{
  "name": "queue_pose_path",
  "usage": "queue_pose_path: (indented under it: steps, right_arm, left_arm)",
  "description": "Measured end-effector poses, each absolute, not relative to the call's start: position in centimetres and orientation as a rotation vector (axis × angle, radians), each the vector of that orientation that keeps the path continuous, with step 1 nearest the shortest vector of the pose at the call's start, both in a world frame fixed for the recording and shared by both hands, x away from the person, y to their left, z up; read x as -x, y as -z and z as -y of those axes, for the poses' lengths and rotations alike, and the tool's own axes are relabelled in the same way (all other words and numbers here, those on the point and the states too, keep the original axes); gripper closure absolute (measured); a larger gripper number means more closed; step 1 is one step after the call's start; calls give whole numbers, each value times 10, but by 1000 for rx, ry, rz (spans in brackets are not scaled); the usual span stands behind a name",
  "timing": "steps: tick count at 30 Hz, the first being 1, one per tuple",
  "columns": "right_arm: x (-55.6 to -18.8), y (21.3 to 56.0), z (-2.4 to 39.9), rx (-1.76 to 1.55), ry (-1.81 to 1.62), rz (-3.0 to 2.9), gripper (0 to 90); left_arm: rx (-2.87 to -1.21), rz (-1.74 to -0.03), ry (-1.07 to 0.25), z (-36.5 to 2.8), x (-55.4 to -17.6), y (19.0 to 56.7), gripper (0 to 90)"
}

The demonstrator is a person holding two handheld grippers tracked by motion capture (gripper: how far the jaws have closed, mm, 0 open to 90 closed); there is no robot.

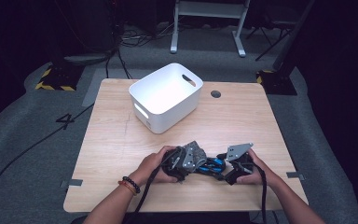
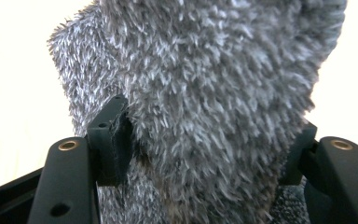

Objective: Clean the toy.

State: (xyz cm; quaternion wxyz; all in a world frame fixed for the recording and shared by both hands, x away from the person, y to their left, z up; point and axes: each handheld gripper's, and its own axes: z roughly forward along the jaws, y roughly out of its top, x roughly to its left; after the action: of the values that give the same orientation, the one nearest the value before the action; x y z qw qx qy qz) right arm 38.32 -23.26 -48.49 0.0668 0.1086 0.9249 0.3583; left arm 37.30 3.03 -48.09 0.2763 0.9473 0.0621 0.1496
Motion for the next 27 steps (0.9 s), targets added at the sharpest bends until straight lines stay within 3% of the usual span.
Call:
queue_pose_path:
  steps: [10, 14, 15, 19, 23, 24, 27]
  right_arm:
    - [-370, 485, 227, -179, -955, -2559, 175]
    - [-367, 483, 227, -146, -986, -2499, 271]
    - [-364, 482, 227, -81, -994, -2508, 441]
    - [-361, 485, 224, -36, -970, -2495, 456]
    - [-365, 485, 226, -44, -973, -2517, 464]
    - [-366, 484, 226, -58, -982, -2528, 465]
    - [-368, 483, 227, -78, -998, -2538, 466]
  left_arm:
    - [-2476, -259, -230, -38, -390, 474, 380]
    - [-2471, -267, -213, -39, -392, 472, 402]
    - [-2464, -285, -214, -40, -393, 471, 403]
    - [-2449, -298, -213, -41, -393, 472, 390]
    - [-2445, -346, -208, -41, -393, 473, 287]
    - [-2462, -364, -221, -40, -392, 474, 195]
    - [-2482, -366, -235, -42, -390, 473, 175]
